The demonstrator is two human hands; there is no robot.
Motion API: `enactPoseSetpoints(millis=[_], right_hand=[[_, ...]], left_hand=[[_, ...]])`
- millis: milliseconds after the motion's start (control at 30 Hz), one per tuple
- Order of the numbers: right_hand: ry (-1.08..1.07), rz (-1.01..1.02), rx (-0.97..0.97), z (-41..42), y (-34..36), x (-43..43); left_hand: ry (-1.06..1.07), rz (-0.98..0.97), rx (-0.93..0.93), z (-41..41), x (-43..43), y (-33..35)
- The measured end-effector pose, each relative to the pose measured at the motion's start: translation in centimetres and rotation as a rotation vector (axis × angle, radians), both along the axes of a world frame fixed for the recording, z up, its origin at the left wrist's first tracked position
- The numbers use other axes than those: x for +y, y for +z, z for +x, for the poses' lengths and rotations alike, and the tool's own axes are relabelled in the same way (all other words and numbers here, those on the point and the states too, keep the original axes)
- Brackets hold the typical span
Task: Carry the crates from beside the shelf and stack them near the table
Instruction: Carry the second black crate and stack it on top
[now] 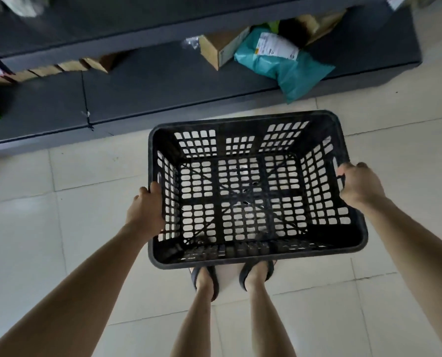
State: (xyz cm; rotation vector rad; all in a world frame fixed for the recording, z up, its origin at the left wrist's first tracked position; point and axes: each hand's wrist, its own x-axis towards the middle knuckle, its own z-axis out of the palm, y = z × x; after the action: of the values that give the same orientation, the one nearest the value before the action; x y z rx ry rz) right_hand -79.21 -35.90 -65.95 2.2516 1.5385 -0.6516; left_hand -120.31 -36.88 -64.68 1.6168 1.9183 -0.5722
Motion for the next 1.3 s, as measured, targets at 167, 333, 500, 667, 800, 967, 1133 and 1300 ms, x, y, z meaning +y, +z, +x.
enactPoseSetpoints(millis=[167,333,500,667,800,967,1133,1300], right_hand=[[-0.149,0.028,-0.023,6.5,8.2,-3.2],[-0.269,0.078,-0.042,14.1,16.4,-5.7],[-0.316,0.14,-0.038,22.5,24.2,-6.6],[-0.357,0.191,-0.075,30.6,30.0,-7.1],[-0.428,0.232,-0.093,37.2,33.2,-7.5],[-0.527,0.214,-0.085,45.8,36.0,-7.8],[-0.583,0.2,-0.074,54.2,38.6,-7.7],[-0.64,0.186,-0.062,62.7,40.3,-7.0]], left_hand=[[-0.141,0.003,-0.026,6.4,1.7,7.9],[-0.261,0.036,-0.028,14.3,3.8,16.6],[-0.337,0.037,-0.062,22.8,6.0,24.6],[-0.46,0.05,-0.019,31.8,7.7,30.1],[-0.519,0.054,0.003,39.1,8.7,33.1],[-0.631,0.08,-0.013,48.6,11.2,34.9],[-0.642,0.032,-0.062,58.6,14.0,36.4],[-0.657,0.032,-0.076,67.8,15.9,38.1]])
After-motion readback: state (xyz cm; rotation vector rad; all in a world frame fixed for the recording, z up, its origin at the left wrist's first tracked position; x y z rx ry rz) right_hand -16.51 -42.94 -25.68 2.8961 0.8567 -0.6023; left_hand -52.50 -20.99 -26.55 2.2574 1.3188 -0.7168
